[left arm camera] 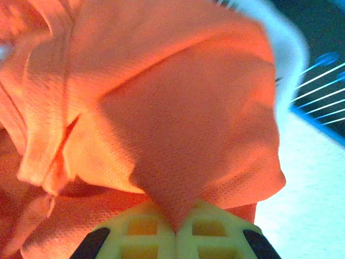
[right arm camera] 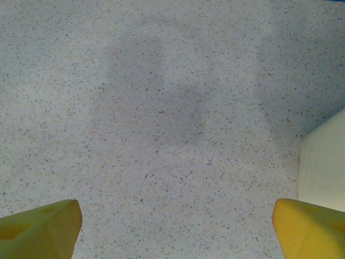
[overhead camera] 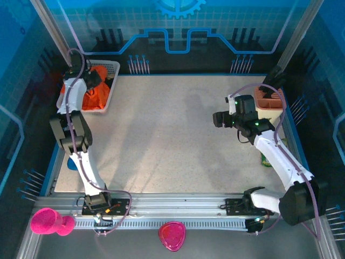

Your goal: Fold and stack the t-shirts

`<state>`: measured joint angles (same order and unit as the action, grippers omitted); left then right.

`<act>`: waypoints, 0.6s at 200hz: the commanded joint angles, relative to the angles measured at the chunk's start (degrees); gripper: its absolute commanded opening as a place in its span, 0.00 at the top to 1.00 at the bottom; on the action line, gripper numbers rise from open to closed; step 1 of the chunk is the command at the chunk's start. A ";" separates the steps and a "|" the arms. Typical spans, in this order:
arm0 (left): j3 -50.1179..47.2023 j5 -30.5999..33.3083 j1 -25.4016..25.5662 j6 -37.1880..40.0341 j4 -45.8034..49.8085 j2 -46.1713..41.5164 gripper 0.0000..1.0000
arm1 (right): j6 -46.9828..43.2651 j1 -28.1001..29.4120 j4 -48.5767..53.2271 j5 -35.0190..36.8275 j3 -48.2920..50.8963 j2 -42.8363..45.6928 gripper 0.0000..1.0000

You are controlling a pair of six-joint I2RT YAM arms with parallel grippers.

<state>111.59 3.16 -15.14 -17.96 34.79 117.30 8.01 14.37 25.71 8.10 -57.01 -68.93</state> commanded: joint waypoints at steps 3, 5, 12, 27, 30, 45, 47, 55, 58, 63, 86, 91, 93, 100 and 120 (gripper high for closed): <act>1.13 -1.42 1.25 0.24 1.87 -10.09 1.00 | 1.05 0.83 0.56 0.17 -1.52 0.04 0.08; 1.34 -1.45 1.47 0.36 2.22 -10.54 1.00 | 1.09 0.83 0.56 0.14 -1.52 -0.04 0.08; 2.04 -1.58 2.04 1.07 3.61 -12.27 1.00 | 1.14 0.84 0.58 0.16 -1.61 -0.16 0.08; 3.03 -1.58 3.82 2.57 6.35 -15.99 1.00 | 1.15 0.90 0.39 0.12 -1.60 -0.41 0.07; 3.22 -1.73 4.21 2.77 6.89 -16.68 1.00 | 1.14 0.84 0.31 0.08 -1.67 -0.40 0.07; 3.52 -3.11 6.14 3.56 9.25 -19.89 1.00 | 1.14 0.83 0.14 -0.01 -1.70 -0.63 0.07; 3.54 -3.21 6.36 3.66 9.53 -20.30 1.00 | 1.13 0.83 0.13 -0.08 -1.70 -0.67 0.07; 3.53 -3.68 7.75 4.16 10.87 -21.76 1.00 | 1.18 0.84 0.08 -0.20 -1.78 -0.75 0.07; 3.52 -3.77 8.31 4.40 11.51 -22.29 1.00 | 1.16 0.86 0.12 -0.21 -1.78 -0.78 0.07; 3.55 -3.78 9.39 4.77 12.41 -23.10 1.00 | 1.24 0.85 0.03 -0.34 -1.77 -0.86 0.07; 2.33 -2.47 15.78 7.13 15.75 -26.39 1.00 | 1.33 0.84 -0.05 -0.78 -1.48 -0.86 0.07; 1.60 -2.19 17.38 7.46 16.11 -27.00 1.00 | 1.33 0.85 -0.05 -0.88 -1.45 -0.86 0.07; 1.28 -2.10 18.05 7.55 16.17 -27.24 1.00 | 1.38 0.88 -0.05 -0.96 -1.44 -0.86 0.07; -0.14 -2.01 20.27 7.53 16.23 -27.98 1.00 | 1.32 0.84 -0.10 -0.93 -1.33 -0.79 0.07; -5.99 -1.26 26.67 6.78 14.84 -29.92 1.00 | 1.44 0.83 -0.05 -1.00 -1.15 -0.40 0.07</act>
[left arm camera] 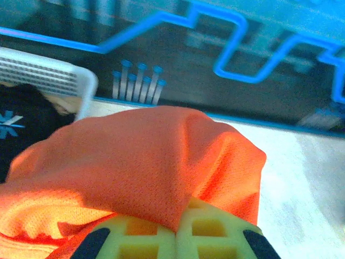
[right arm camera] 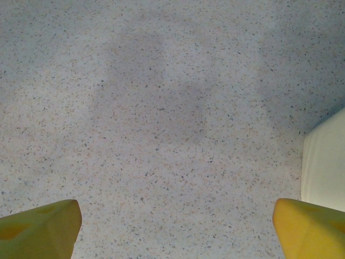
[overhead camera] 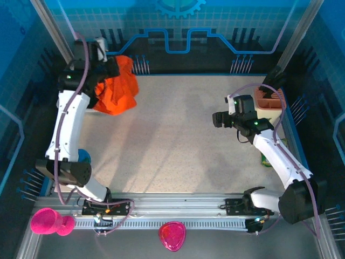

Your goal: Fold and stack the t-shirts

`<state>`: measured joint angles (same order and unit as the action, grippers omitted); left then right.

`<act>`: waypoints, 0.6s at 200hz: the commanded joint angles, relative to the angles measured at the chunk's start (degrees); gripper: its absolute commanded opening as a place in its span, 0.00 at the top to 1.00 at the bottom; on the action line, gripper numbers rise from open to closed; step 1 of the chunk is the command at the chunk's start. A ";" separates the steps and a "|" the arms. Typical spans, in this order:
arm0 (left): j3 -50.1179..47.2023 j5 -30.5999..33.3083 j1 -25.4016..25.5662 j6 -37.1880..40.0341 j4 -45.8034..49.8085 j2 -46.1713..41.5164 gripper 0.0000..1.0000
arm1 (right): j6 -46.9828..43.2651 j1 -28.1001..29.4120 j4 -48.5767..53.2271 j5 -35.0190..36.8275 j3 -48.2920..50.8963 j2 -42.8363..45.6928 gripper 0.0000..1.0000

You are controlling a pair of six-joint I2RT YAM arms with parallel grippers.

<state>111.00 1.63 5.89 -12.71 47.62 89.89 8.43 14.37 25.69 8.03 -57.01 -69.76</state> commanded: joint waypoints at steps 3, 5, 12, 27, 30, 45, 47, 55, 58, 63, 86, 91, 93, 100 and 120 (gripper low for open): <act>-6.45 0.53 6.59 1.36 1.58 -2.70 1.00 | 0.98 0.85 -0.03 -0.84 -1.09 0.53 0.07; -7.19 0.78 7.29 1.26 1.31 -2.87 1.00 | 1.02 0.86 0.04 -0.89 -1.04 0.57 0.07; -9.81 1.71 9.67 0.64 0.13 -3.31 1.00 | 0.98 0.84 0.06 -0.91 -0.86 0.83 0.07; -16.24 5.33 15.33 -0.57 -3.52 -3.79 1.00 | 1.02 0.75 0.14 -0.71 -0.58 1.29 0.06; -17.64 5.92 16.47 -0.75 -4.51 -3.79 1.00 | 0.98 0.75 0.15 -0.73 -0.51 1.44 0.06; -24.37 7.59 22.10 -2.00 -8.62 -2.95 1.00 | 1.04 0.73 0.56 -0.57 -0.55 1.74 0.06; -25.23 7.71 22.73 -2.28 -9.28 -2.70 1.00 | 0.99 0.61 0.58 -0.56 -0.55 1.78 0.05; -28.41 7.76 25.12 -3.47 -11.82 -1.62 1.00 | 1.13 0.50 0.89 -0.48 -0.50 1.88 0.05; -29.64 7.70 25.99 -3.90 -12.82 -1.14 1.00 | 1.10 0.52 1.00 -0.44 -0.48 1.90 0.05; -31.37 7.56 27.41 -4.84 -14.34 -0.06 1.00 | 1.07 0.48 1.14 -0.37 -0.47 1.92 0.05; -36.05 7.23 33.90 -8.13 -19.28 6.37 1.00 | 1.38 0.13 1.68 -0.21 -0.55 1.75 0.04; -36.31 7.25 35.18 -8.73 -19.75 8.04 0.98 | 1.45 0.15 1.74 -0.20 -0.68 1.64 0.04; -36.41 7.25 35.71 -8.93 -19.93 8.64 0.96 | 1.43 0.07 1.86 -0.21 -0.72 1.57 0.04; -36.39 7.12 37.48 -9.47 -20.40 10.84 0.87 | 1.49 0.04 2.15 -0.21 -0.97 1.48 0.04; -35.21 7.76 41.83 -10.15 -20.90 15.34 0.42 | 1.69 -0.04 2.92 -0.30 -1.56 0.93 0.03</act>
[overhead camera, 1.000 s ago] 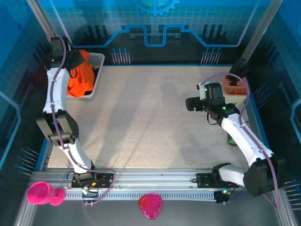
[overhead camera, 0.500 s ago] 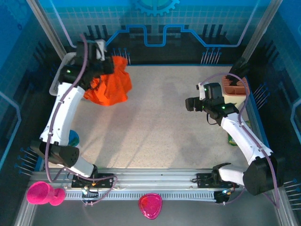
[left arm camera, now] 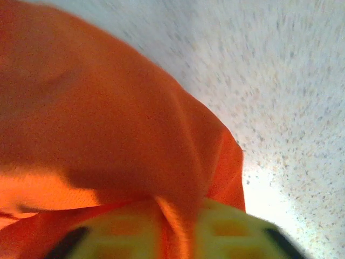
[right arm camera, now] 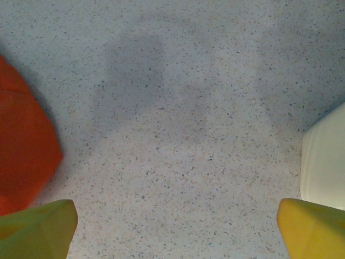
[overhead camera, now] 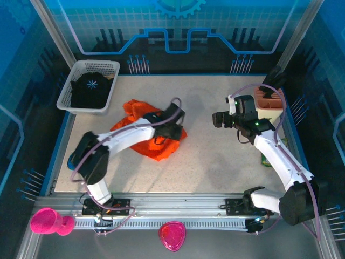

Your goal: Fold and stack the t-shirts

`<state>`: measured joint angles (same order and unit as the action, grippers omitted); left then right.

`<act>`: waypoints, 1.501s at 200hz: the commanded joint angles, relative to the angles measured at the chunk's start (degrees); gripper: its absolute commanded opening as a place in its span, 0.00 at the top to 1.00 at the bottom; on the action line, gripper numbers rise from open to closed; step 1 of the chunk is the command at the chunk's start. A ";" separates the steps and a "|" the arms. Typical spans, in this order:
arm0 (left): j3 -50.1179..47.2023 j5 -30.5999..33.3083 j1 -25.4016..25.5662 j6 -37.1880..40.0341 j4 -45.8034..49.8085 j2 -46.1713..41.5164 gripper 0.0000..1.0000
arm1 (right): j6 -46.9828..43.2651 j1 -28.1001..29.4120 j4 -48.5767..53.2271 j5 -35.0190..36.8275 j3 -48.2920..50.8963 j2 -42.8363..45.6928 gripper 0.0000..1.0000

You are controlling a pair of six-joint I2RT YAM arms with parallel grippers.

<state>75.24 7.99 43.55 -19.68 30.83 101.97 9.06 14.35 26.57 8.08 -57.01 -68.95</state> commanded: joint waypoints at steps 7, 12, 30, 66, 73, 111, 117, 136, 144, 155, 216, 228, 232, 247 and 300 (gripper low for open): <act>0.99 2.35 5.44 -3.17 -4.02 3.89 0.30 | 1.14 -0.02 2.34 -0.40 -1.75 0.03 0.02; 1.28 3.17 6.21 -3.22 -3.89 4.04 0.25 | 1.18 -0.02 2.47 -0.56 -1.85 -0.07 0.01; 0.97 5.72 7.17 -3.68 -3.93 2.00 0.02 | 0.81 0.23 2.94 -1.99 -2.10 -0.47 0.00; 0.53 14.26 6.06 -5.09 2.57 -8.98 0.01 | -0.14 4.62 4.23 -1.23 -3.36 -3.62 0.00; 0.28 15.81 5.41 -6.08 4.67 -11.74 0.01 | -0.34 5.90 4.49 -0.43 -3.79 -4.74 0.00; -8.58 15.59 -5.81 -19.11 13.60 -27.79 0.01 | -0.99 14.56 3.40 2.83 -6.29 -12.58 0.04; -11.11 13.33 -8.44 -20.46 13.64 -29.86 0.02 | -1.55 16.24 2.96 3.06 -6.90 -13.96 0.05; -18.15 9.82 -14.27 -23.92 13.67 -34.07 0.05 | -4.25 22.82 1.87 2.04 -9.45 -18.37 0.05; -20.76 8.46 -15.76 -25.00 13.08 -34.90 0.06 | -5.52 25.44 1.65 1.32 -10.99 -20.48 0.05; -24.42 6.47 -17.11 -26.24 10.68 -35.32 0.07 | -7.04 28.76 1.28 0.77 -13.18 -23.64 0.05; -32.39 -0.30 -19.66 -29.43 -9.58 -21.00 0.22 | -9.71 35.33 4.89 5.17 -27.27 -40.70 0.07; -32.58 -0.76 -19.65 -29.80 -12.89 -18.59 0.23 | -9.63 35.06 5.07 7.23 -28.37 -42.01 0.08; -32.47 -0.85 -19.66 -29.88 -13.58 -17.65 0.23 | -9.55 35.00 5.15 7.88 -28.79 -42.40 0.09; -31.32 -0.86 -19.64 -29.92 -14.81 -14.31 0.25 | -9.13 34.86 5.25 9.59 -30.33 -43.99 0.14; -31.81 -0.58 -19.56 -31.37 -18.04 -8.09 0.61 | -6.67 34.34 4.91 14.52 -33.51 -47.20 0.76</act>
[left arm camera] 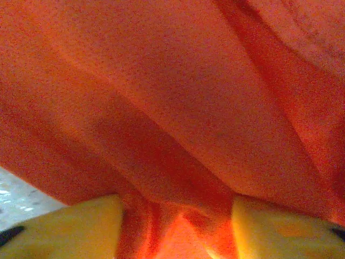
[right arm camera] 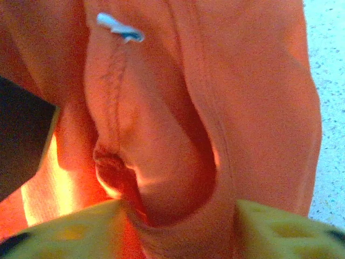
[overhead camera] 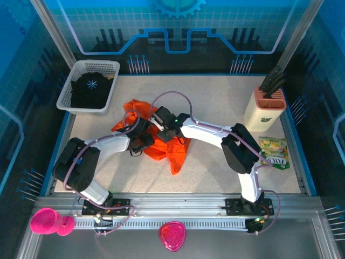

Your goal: Fold and stack the t-shirts

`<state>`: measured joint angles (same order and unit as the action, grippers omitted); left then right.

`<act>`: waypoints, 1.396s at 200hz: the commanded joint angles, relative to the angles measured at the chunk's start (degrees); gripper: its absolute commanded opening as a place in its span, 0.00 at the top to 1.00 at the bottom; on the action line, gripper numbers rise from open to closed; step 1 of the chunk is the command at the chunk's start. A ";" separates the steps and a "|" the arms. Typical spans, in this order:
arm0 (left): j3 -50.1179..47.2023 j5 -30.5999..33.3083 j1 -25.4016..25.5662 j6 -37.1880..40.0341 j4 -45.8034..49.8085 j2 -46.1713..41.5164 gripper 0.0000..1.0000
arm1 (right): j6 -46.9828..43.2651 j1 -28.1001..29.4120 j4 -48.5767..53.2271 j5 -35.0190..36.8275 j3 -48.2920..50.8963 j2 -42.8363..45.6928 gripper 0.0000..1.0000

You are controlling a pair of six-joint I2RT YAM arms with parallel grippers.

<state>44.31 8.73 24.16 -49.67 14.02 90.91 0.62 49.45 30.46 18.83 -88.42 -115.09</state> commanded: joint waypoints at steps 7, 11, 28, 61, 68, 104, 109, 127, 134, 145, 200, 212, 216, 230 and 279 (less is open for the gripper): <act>-0.97 -1.18 -0.17 -1.05 -1.11 3.25 0.72 | 2.20 -1.06 1.01 4.57 -2.06 -0.74 0.84; -0.96 -1.10 -0.23 -0.78 -0.90 3.37 0.78 | 2.51 -1.20 1.01 4.94 -1.94 -0.40 0.88; -0.01 1.07 -0.26 1.14 1.93 3.24 1.00 | 4.36 -2.46 0.92 6.33 -0.84 1.84 1.00; 1.55 6.24 -1.07 4.90 8.89 -0.75 1.00 | 11.52 -7.71 -0.61 5.19 4.96 10.19 1.00; 2.22 7.40 -1.31 5.84 10.98 -1.64 1.00 | 14.32 -9.71 -1.12 3.73 6.95 12.57 1.00; 5.82 14.12 -2.28 10.02 20.46 -6.09 1.00 | 28.95 -22.39 -6.91 -10.60 19.57 21.50 1.00; 6.16 14.99 -2.36 10.43 21.48 -6.55 1.00 | 30.59 -24.26 -8.14 -12.99 21.57 22.23 1.00; 7.14 17.84 -2.64 11.54 24.57 -8.02 1.00 | 35.37 -29.67 -11.81 -19.61 27.57 23.66 1.00; 7.42 18.63 -2.84 11.86 25.41 -8.43 1.00 | 36.43 -31.01 -12.34 -21.07 29.24 23.68 1.00; 7.37 19.19 -2.96 12.18 26.13 -8.56 1.00 | 37.15 -32.17 -12.44 -22.22 31.13 23.73 1.00; 6.20 22.27 -3.34 12.44 27.12 -8.23 1.00 | 37.38 -32.02 -9.54 -16.61 37.69 25.99 0.89; 6.68 23.52 -3.59 12.73 28.47 -8.72 0.99 | 36.08 -31.38 -7.22 -12.22 37.66 27.24 0.85; 6.95 23.75 -3.67 12.75 28.87 -8.92 0.94 | 35.49 -31.05 -6.29 -10.51 37.41 27.68 0.83; 7.85 23.46 -3.68 13.20 29.68 -9.73 0.73 | 32.44 -28.37 -3.58 -4.28 35.93 29.21 0.68; 10.06 18.22 -3.51 13.28 30.39 -14.18 0.15 | 19.35 -12.02 -0.31 5.20 24.33 26.80 0.20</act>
<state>51.75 28.95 20.93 -37.15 42.02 80.12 27.46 31.35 27.86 18.17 -57.47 -86.32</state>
